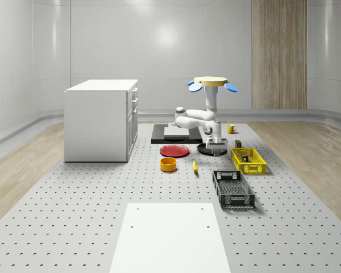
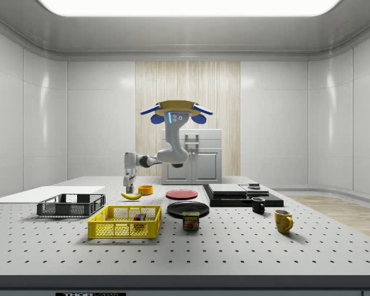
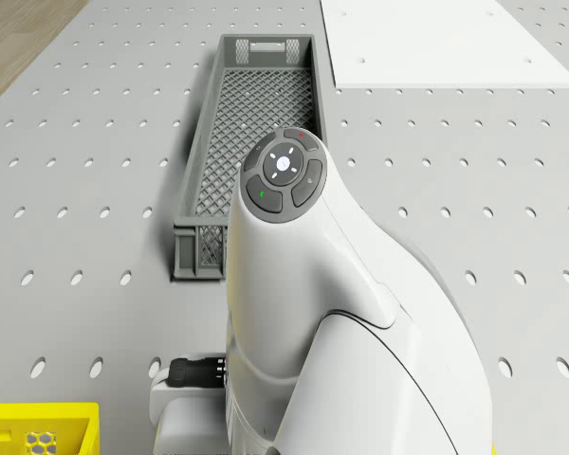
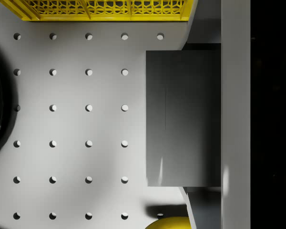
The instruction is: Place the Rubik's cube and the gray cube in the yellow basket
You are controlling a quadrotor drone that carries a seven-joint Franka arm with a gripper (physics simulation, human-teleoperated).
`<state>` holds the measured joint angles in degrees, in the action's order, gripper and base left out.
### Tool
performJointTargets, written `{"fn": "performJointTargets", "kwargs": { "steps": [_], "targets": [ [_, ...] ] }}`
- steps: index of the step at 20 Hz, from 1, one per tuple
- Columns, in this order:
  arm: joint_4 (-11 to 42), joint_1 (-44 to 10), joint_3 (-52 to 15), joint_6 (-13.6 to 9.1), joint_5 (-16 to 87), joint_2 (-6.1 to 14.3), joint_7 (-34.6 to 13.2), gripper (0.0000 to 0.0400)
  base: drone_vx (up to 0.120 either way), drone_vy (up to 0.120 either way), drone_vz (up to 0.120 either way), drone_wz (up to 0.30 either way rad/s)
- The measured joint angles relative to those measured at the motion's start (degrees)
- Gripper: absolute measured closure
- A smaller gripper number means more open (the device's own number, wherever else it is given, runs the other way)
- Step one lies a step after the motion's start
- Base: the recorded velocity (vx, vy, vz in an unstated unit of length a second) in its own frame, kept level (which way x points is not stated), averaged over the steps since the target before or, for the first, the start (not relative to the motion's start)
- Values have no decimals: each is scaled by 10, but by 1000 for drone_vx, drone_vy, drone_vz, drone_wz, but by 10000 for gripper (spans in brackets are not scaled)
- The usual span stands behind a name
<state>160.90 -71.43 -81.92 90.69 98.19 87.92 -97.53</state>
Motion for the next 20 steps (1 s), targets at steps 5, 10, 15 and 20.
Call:
{"fn": "performJointTargets", "kwargs": {
  "steps": [5,10,15,20],
  "targets": [
    [1,0,-7,2,-8,5,-1,150,120,88,0,0],
    [1,-1,-9,5,-12,9,-1,150,120,0,56,0],
    [1,-1,-10,9,-14,13,-1,150,16,64,0,0],
    [1,-2,-11,12,-15,17,-2,150,0,32,0,0]
  ]
}}
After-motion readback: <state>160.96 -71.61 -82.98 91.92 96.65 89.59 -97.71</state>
